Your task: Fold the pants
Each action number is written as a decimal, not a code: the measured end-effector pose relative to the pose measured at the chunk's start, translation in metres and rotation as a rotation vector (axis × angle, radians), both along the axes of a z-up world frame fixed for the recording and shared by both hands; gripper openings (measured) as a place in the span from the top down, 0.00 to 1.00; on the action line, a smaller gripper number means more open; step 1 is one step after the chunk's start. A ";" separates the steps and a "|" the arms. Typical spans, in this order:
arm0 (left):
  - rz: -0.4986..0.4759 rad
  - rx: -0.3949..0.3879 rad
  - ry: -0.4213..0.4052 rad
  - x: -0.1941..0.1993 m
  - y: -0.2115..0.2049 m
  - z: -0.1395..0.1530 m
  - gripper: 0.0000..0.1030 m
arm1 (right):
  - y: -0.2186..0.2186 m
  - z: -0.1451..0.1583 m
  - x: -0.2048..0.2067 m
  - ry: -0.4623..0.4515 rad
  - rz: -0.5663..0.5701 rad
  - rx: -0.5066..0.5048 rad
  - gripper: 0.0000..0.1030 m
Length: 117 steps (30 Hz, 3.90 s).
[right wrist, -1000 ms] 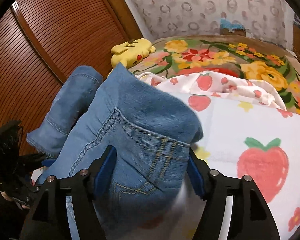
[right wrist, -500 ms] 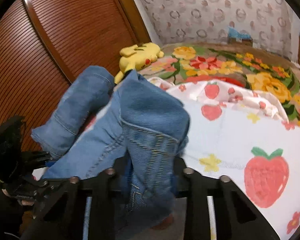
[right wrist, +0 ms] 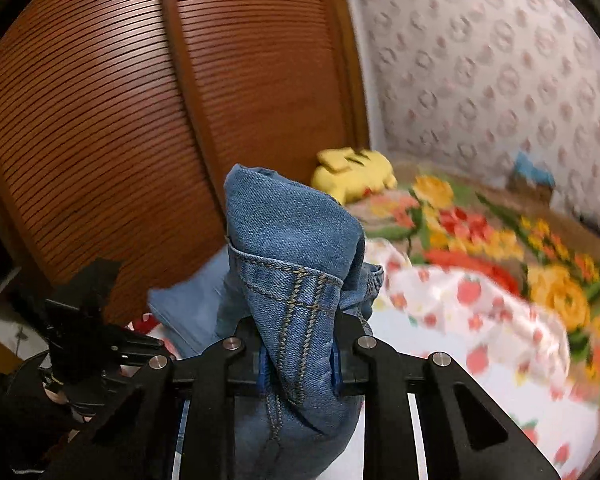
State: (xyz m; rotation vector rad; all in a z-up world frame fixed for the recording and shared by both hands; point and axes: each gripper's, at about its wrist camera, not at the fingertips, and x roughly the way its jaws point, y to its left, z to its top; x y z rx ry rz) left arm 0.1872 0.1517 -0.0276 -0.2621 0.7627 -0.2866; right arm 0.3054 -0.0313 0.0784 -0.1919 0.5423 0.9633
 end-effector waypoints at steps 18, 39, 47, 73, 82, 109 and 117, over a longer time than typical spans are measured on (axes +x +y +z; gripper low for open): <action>0.269 0.101 -0.169 -0.050 0.113 0.080 0.88 | 0.104 0.074 -0.031 -0.107 0.238 0.097 0.78; 0.307 0.237 0.009 0.005 0.127 0.014 0.69 | 0.091 -0.034 0.072 0.070 -0.087 -0.043 0.44; 0.275 0.241 -0.055 -0.003 0.108 0.022 0.43 | 0.090 -0.023 0.007 -0.012 0.007 0.013 0.55; 0.291 0.239 0.004 -0.008 0.089 -0.009 0.24 | 0.116 -0.044 0.014 0.044 -0.045 -0.060 0.55; 0.263 0.258 -0.092 -0.021 0.057 0.028 0.19 | 0.068 -0.029 -0.041 0.017 -0.066 -0.024 0.53; 0.088 0.274 -0.246 -0.086 -0.104 0.071 0.14 | -0.122 -0.009 -0.222 -0.104 -0.428 0.047 0.34; 0.069 0.265 -0.228 -0.106 -0.136 0.057 0.14 | -0.125 -0.020 -0.273 -0.110 -0.481 0.056 0.34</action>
